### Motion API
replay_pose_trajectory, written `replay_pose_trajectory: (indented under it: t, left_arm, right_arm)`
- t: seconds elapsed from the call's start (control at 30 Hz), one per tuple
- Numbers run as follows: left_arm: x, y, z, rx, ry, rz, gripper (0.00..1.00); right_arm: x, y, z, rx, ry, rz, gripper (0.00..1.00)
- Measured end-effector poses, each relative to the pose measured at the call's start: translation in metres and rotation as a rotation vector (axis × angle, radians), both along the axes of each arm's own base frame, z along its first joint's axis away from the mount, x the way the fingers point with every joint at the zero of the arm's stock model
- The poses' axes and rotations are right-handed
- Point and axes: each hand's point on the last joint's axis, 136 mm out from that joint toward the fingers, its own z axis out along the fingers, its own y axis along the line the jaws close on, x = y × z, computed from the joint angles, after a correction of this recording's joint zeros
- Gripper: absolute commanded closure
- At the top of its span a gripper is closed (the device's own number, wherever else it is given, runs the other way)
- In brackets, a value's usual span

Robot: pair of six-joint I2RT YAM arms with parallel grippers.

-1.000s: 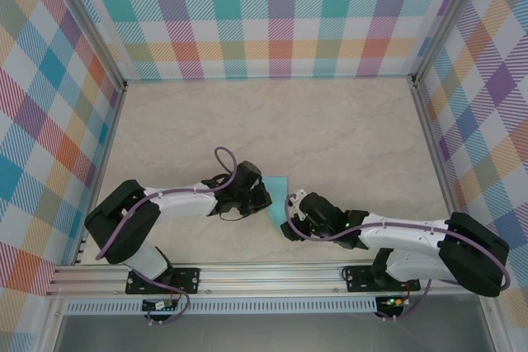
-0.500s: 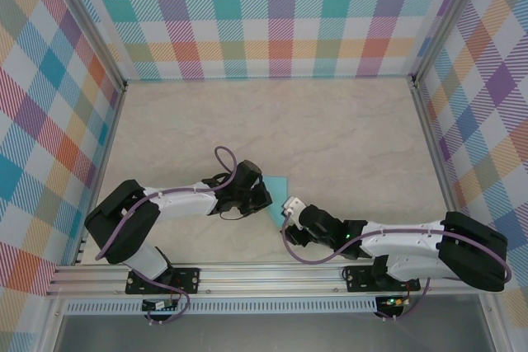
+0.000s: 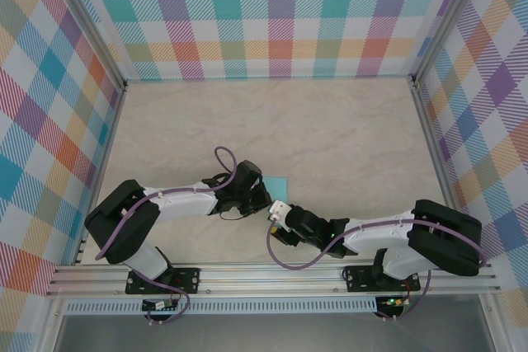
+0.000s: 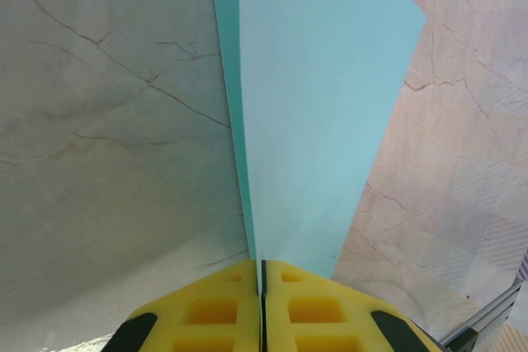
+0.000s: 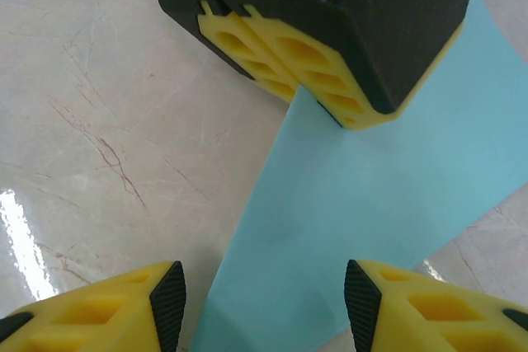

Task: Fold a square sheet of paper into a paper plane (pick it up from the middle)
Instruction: Fold the wing for the fifth time at the center of the table.

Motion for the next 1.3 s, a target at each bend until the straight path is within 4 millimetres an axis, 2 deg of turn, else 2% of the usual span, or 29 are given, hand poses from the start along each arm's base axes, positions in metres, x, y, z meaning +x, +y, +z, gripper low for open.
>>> replay_pose_trajectory:
  t: [0.13,0.5,0.83,1.07,1.3]
  left_arm:
    - [0.000,0.000,0.000,0.000,0.000,0.000,0.93]
    - [0.000,0.000,0.000,0.000,0.000,0.000,0.93]
    - [0.000,0.000,0.000,0.000,0.000,0.000,0.93]
    - [0.004,0.004,-0.002,0.016,-0.004,0.025,0.92]
    - [0.003,0.001,0.001,0.002,-0.008,0.017,0.92]
  right_arm:
    - [0.004,0.004,0.004,0.000,-0.025,-0.004,0.43]
    - [0.008,0.006,-0.002,-0.020,-0.045,-0.004,0.43]
    - [0.006,0.006,-0.002,-0.034,-0.077,0.045,0.45]
    - [0.015,0.011,-0.009,-0.064,-0.114,0.027,0.57]
    - [0.016,0.012,-0.013,-0.076,-0.118,0.023,0.63]
